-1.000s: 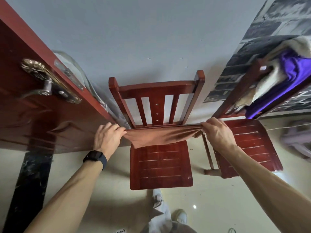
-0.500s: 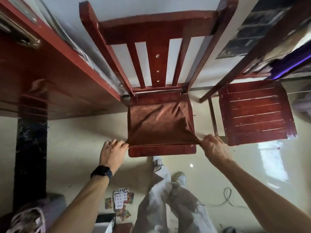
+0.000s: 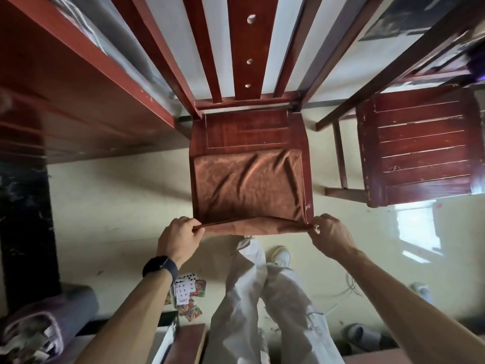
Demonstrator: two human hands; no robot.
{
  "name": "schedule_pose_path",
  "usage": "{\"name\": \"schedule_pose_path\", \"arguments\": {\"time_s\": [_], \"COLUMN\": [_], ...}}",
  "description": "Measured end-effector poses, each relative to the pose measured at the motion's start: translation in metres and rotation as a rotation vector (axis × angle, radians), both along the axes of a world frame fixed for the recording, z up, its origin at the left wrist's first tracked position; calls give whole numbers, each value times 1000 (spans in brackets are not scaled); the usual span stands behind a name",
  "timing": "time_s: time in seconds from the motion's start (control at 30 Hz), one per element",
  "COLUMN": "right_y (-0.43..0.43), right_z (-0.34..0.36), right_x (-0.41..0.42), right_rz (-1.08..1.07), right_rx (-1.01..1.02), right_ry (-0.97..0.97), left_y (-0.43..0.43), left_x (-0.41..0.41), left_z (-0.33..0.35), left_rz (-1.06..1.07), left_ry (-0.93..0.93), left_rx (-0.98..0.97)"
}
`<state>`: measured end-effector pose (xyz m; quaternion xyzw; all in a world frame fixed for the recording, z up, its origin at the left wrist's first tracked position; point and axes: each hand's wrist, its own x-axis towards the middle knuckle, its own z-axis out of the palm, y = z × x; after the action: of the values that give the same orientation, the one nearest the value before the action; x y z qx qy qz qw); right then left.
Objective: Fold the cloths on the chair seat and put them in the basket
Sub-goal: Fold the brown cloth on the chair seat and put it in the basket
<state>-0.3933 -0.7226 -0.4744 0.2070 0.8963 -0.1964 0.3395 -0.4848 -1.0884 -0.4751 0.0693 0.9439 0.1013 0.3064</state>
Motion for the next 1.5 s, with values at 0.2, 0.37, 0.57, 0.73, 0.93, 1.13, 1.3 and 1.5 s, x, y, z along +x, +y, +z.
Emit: {"name": "schedule_pose_path", "arguments": {"time_s": [0.2, 0.37, 0.57, 0.73, 0.93, 1.13, 1.3, 1.5], "right_y": [-6, -10, -5, -1, 3, 4, 3, 10], "right_z": [-18, -37, -55, -73, -97, -115, -120, -114], "right_x": [-32, -38, -54, -74, -137, -152, -153, -163], "right_rz": [29, -74, -174, -335, -695, -855, -1036, -892], "right_rx": [4, -17, -80, -3, -144, -248, -286, -204], "right_ry": [22, -25, -65, 31, 61, -22, 52, 81], "left_y": [6, 13, 18, 19, 76, 138, 138, 130], "left_x": [-19, -20, -26, -35, -50, -66, -72, -77], "left_z": [-27, -46, -60, -74, -101, -111, -111, -107], "left_rz": [-1, -17, 12, 67, -132, -149, -148, -210], "left_ry": [-54, -102, -73, -5, 174, 137, 81, 37], "left_rx": [-40, -47, -63, -83, 107, 82, 37, 30]}}
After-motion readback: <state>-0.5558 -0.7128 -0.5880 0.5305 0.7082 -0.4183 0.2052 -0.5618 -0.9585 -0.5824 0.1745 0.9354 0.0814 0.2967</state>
